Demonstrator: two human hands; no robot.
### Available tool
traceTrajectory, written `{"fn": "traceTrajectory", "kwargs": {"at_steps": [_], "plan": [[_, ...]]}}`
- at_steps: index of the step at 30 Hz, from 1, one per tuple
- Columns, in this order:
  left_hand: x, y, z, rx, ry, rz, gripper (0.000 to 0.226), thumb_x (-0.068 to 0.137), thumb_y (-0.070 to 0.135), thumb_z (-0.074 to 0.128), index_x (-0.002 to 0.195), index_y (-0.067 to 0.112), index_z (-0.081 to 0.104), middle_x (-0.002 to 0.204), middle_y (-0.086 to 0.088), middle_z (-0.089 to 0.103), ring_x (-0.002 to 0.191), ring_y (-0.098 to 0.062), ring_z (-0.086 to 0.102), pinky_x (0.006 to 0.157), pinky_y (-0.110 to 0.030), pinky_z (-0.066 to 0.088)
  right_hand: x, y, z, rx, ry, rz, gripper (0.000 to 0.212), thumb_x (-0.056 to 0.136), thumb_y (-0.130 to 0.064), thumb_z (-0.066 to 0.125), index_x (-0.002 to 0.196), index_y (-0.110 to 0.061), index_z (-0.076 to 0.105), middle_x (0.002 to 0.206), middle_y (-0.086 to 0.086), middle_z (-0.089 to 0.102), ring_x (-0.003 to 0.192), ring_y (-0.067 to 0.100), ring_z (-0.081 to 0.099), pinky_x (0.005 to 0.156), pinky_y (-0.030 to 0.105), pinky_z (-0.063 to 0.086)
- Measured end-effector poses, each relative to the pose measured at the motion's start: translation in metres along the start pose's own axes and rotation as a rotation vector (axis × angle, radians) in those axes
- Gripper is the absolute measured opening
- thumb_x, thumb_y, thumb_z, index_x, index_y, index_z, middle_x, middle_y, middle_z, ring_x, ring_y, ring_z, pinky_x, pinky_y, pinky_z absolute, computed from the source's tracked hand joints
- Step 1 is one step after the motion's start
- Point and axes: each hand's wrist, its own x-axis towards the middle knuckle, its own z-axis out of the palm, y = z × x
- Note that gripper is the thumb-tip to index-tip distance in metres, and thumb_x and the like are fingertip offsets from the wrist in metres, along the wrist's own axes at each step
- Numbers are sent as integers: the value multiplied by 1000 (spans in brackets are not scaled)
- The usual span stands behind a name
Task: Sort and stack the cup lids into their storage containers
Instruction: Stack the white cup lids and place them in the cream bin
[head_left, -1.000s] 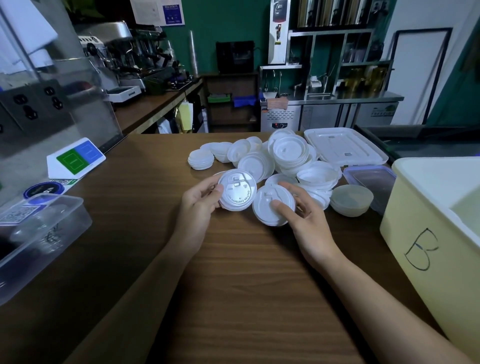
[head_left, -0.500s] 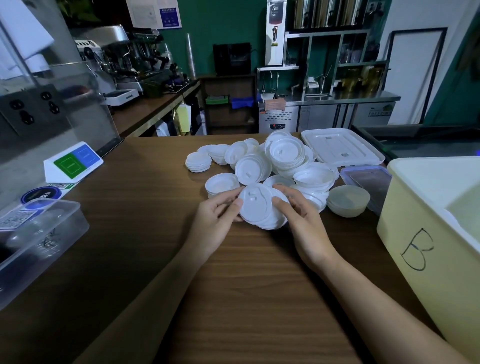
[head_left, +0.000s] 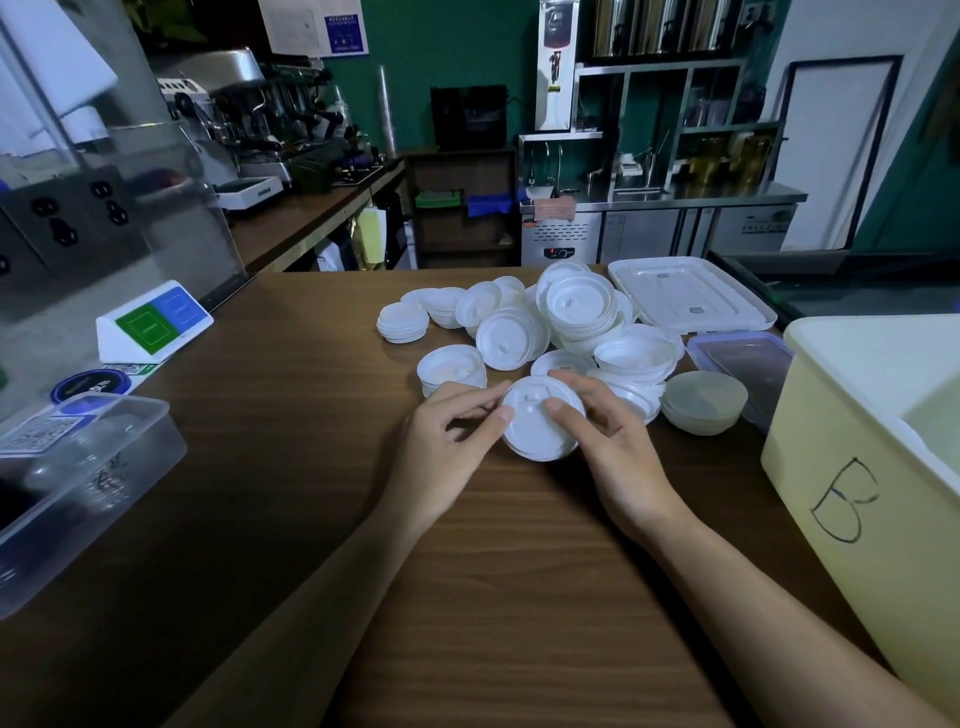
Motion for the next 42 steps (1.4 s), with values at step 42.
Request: {"fn": "traceTrajectory", "kwargs": {"at_steps": [42], "plan": [[25,-20,-36,787,152,242,17,85,5,83,99,14,80,93,1,76,83,-18,71,67,-37,57,-5,-8,6,0,14,66,35,91,-18,81,126,-22,73,116,-4,78,112,12,71,91,19,55]]}}
